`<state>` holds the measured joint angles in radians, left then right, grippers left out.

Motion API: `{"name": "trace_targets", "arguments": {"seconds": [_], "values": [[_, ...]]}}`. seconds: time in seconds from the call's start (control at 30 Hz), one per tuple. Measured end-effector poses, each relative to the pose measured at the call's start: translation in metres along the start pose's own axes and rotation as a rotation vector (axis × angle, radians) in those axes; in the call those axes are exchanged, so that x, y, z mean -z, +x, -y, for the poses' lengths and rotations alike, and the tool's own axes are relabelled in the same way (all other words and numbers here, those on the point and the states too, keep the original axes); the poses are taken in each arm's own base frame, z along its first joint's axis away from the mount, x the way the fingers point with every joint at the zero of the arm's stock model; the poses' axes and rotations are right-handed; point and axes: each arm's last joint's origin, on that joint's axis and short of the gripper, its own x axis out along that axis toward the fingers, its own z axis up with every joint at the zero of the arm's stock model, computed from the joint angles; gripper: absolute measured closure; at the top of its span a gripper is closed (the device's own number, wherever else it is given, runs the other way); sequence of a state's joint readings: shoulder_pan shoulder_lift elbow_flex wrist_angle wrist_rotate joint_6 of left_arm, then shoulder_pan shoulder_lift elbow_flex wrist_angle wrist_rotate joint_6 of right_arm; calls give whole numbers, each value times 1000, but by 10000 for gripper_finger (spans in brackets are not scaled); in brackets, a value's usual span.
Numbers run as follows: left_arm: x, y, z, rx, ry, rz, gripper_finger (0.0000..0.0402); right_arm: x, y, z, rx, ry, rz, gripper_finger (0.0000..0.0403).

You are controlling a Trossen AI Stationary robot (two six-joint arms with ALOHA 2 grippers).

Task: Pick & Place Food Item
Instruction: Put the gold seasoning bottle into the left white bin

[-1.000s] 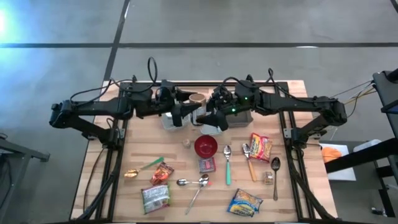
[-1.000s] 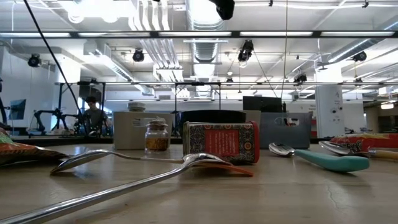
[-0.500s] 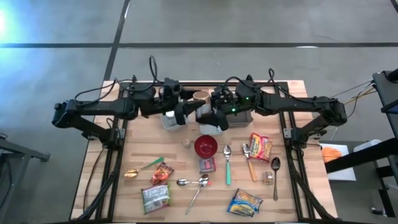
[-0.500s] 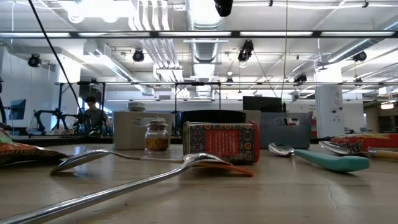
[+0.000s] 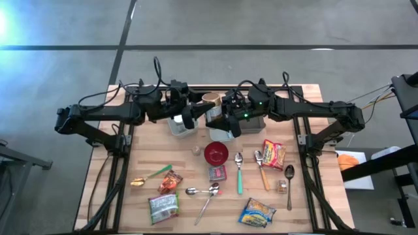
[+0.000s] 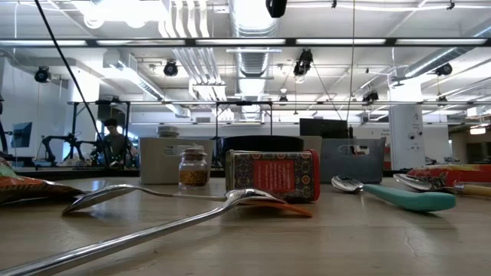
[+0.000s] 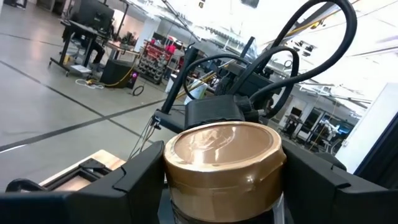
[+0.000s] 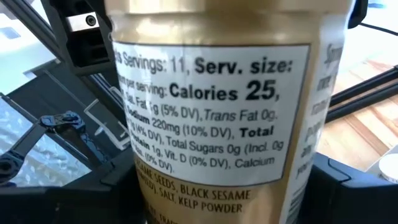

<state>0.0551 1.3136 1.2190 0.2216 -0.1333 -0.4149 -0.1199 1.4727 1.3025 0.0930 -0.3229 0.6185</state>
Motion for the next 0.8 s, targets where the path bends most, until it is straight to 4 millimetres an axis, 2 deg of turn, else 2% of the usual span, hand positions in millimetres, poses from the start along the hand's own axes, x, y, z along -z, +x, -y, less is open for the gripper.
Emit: {"name": "trace_targets", "arguments": {"seconds": [0.13,0.3,0.37,0.43,0.57,0.8], "values": [[2,-2,-1,-16,-21,-28,139,2,0,0,-42,7,-51,133],[-4,-17,-1,-36,-116,-106,40,14,-3,4,-34,-29,-190,133],[-8,-22,-1,-60,-125,-144,16,19,-6,6,-5,-27,-251,133],[-9,-26,-2,-92,-120,-194,19,22,-7,9,19,-29,-283,133],[-20,-30,2,-107,-145,-259,49,24,-8,11,38,-66,-301,133],[-27,-22,-2,-67,-162,-461,62,26,-9,11,15,-103,-328,133]]}}
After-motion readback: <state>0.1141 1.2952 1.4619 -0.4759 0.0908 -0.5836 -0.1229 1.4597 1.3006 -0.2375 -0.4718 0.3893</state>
